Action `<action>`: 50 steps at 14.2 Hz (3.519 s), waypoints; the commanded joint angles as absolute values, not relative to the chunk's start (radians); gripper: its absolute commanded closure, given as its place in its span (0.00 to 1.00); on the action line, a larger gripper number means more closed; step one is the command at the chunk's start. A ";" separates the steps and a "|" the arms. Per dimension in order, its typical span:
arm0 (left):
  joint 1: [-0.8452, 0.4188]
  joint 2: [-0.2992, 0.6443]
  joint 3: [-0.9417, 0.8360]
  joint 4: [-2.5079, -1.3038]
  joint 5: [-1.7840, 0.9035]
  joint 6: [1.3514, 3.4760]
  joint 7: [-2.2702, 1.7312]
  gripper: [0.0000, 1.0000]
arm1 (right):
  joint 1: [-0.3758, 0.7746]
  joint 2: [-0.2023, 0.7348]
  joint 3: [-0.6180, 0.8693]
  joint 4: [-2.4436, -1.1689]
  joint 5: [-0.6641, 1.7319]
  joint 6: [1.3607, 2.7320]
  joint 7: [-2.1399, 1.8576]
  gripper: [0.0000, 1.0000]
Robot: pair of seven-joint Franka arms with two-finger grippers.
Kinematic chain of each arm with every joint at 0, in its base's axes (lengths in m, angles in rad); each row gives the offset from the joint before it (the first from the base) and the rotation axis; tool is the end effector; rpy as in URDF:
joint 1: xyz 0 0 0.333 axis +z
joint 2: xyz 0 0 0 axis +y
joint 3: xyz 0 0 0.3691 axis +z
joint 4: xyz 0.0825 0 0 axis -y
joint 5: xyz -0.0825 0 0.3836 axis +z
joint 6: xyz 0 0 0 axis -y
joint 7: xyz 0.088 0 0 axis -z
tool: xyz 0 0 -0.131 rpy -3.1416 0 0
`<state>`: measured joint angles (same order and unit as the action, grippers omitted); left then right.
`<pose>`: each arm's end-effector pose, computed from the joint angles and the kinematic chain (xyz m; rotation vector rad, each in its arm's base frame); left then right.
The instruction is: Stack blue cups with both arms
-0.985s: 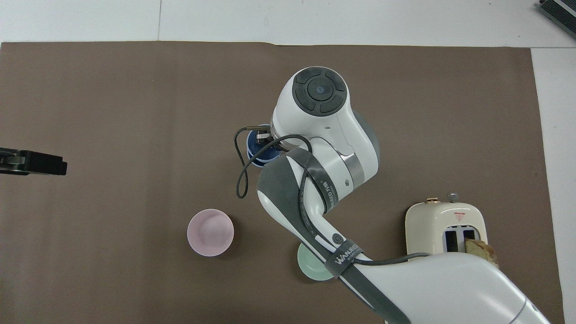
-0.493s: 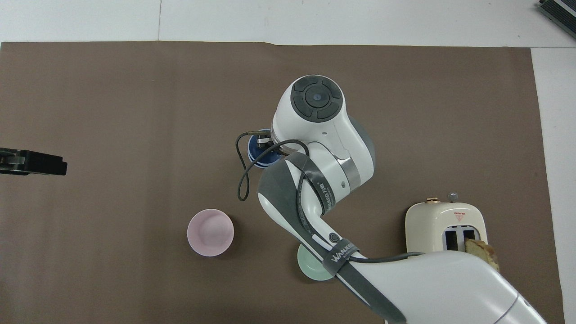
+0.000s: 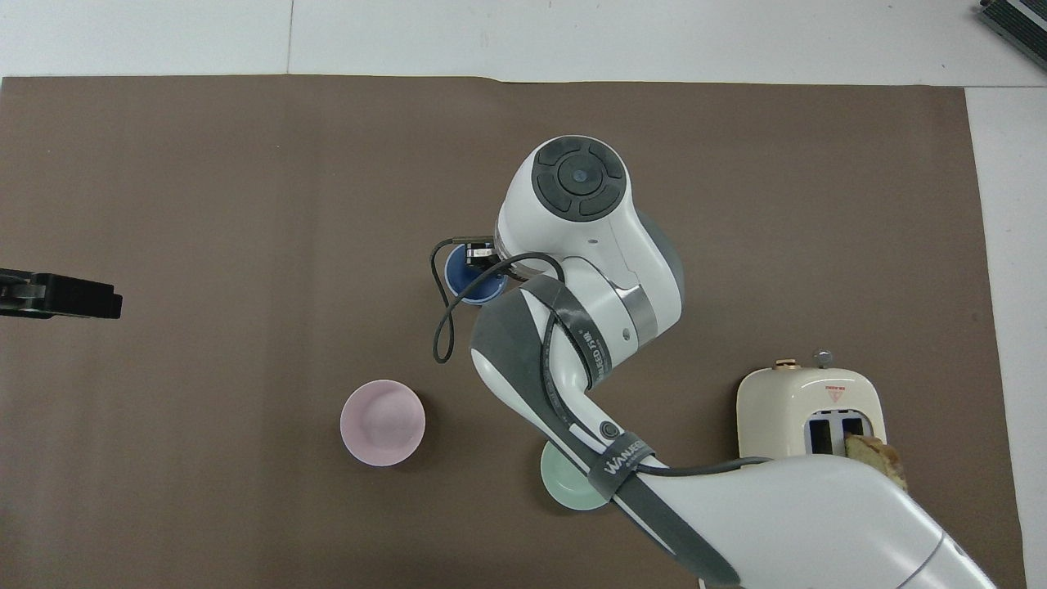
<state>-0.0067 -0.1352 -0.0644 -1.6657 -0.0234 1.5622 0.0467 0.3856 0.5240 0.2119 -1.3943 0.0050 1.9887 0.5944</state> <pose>0.5025 -0.0416 0.6794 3.1207 -0.1842 0.0488 0.6297 0.3904 0.4404 -3.0054 0.0462 -0.0095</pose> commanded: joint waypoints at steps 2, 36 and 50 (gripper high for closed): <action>0.003 -0.133 -0.069 -1.651 -0.023 1.542 0.043 0.00 | 0.362 0.512 0.219 -1.411 -0.006 2.003 0.589 0.38; 0.003 -0.133 -0.069 -1.651 -0.021 1.542 0.043 0.00 | -0.215 0.120 0.193 -1.410 -0.060 1.549 0.098 0.00; 0.003 -0.137 -0.069 -1.654 -0.023 1.539 0.037 0.00 | -0.215 0.115 0.192 -1.417 -0.061 1.549 0.009 0.00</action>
